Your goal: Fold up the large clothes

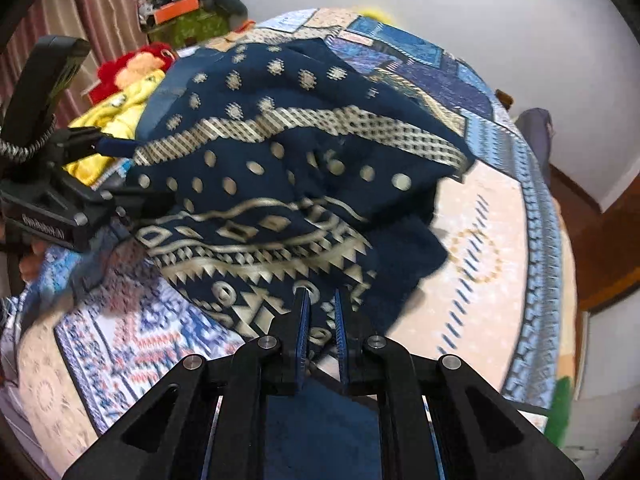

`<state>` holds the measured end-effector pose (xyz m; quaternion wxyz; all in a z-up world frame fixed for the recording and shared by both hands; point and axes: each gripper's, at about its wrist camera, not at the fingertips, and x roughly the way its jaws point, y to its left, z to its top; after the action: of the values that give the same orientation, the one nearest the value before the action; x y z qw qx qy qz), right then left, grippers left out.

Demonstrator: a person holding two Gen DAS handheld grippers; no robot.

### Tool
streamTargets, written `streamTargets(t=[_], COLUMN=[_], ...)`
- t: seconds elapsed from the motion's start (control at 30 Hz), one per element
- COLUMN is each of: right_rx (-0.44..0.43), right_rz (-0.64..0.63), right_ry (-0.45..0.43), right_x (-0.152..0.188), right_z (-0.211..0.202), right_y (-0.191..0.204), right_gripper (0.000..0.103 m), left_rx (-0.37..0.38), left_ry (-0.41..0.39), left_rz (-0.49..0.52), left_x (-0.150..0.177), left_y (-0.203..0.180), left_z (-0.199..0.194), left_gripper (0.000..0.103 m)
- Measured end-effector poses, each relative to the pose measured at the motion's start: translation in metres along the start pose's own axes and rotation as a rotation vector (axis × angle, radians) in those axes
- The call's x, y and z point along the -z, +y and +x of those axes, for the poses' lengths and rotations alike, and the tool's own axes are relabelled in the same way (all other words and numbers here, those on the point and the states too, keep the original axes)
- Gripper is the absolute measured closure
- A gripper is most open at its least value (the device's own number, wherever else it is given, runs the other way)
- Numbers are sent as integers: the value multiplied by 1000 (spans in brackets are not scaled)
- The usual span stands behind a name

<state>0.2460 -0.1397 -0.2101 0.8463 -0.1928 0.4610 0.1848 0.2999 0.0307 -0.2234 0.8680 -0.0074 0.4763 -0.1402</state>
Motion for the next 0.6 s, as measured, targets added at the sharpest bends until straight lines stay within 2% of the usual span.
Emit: streamTargets(t=[0.03, 0.07, 0.1, 0.13, 0.2, 0.27, 0.4, 0.5, 0.57, 0.6], right_rx=[39, 115, 208, 220, 168, 94, -56, -161, -191, -177], right_rz=[-5, -2, 3, 12, 68, 135, 243, 286, 281, 265], right_ry=[2, -7, -34, -33, -14, -60, -164, -136, -85, -57], right_x=[1, 3, 7, 10, 13, 12, -11, -37, -53, -60], right_z=[0, -1, -3, -4, -10, -26, -50, -35, -9, 2], right_y=[-2, -6, -14, -19, -33, -45, -54, -45, -36, -31], right_gripper=[67, 41, 6, 5, 6, 6, 6, 5, 5, 5], left_rx=[-2, -11, -16, -22, -31, -27, -29, -39, -48, -52], left_ry=[-2, -4, -7, -11, -17, -16, -18, -19, -19, -20], left_rz=[3, 9, 13, 17, 16, 15, 17, 20, 28, 31], left_x=[0, -2, 0, 0, 2, 3, 5, 4, 6, 6], left_y=[0, -1, -1, -2, -2, -3, -6, -6, -8, -9], left_z=[0, 0, -1, -2, -3, -3, -4, -4, -5, -6], left_gripper=[4, 4, 4, 4, 4, 4, 4, 4, 4, 4])
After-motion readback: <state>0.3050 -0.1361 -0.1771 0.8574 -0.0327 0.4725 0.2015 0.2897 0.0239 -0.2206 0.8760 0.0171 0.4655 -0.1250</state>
